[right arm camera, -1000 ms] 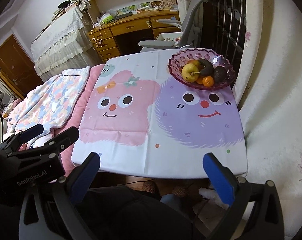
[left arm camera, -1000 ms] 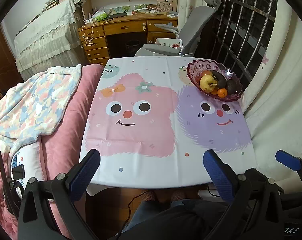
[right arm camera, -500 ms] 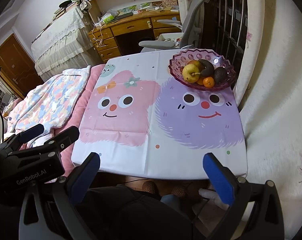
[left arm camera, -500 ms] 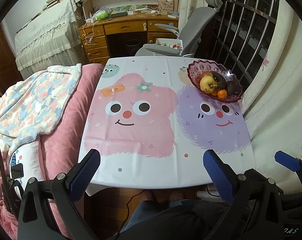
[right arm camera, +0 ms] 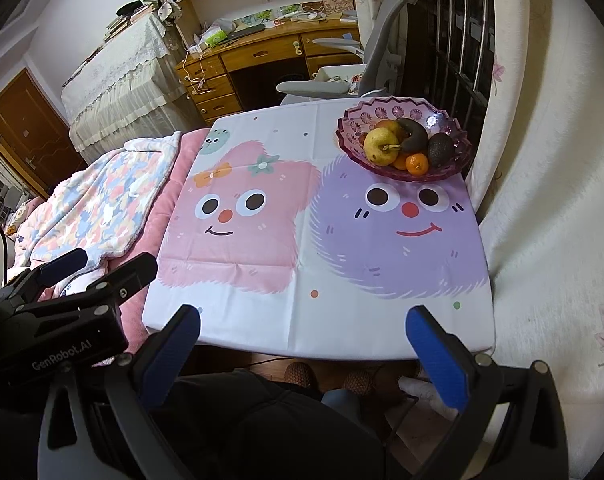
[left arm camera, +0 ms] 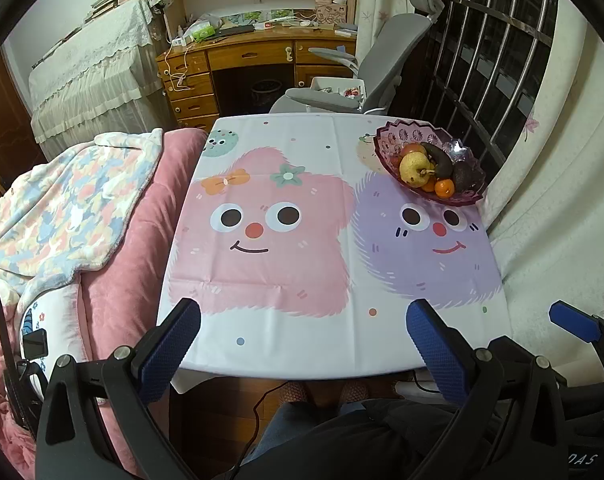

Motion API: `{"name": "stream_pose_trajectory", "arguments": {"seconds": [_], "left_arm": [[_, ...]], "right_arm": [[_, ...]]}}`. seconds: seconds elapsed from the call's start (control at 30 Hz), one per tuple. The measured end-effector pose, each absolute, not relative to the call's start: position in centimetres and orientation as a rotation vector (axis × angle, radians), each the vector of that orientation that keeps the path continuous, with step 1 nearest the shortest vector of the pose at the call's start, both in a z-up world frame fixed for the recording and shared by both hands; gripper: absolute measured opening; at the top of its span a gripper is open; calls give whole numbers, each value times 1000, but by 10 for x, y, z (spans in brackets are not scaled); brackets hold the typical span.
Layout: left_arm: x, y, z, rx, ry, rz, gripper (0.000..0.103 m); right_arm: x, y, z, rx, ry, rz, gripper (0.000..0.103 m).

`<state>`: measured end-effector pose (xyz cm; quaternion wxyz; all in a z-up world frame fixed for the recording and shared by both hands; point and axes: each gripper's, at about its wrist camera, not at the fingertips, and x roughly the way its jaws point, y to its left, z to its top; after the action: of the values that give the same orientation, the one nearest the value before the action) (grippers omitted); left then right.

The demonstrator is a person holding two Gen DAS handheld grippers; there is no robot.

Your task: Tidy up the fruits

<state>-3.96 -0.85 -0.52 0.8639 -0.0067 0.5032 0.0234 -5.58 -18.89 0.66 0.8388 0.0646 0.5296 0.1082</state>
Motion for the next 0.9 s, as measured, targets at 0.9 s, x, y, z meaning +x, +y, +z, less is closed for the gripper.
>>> {"name": "stream_pose_trajectory", "arguments": {"seconds": [0.9], "left_arm": [[-37,-8,-4,-13,1052,54,102]], "right_arm": [[-55,-189,7,138,1120,228,103]]}}
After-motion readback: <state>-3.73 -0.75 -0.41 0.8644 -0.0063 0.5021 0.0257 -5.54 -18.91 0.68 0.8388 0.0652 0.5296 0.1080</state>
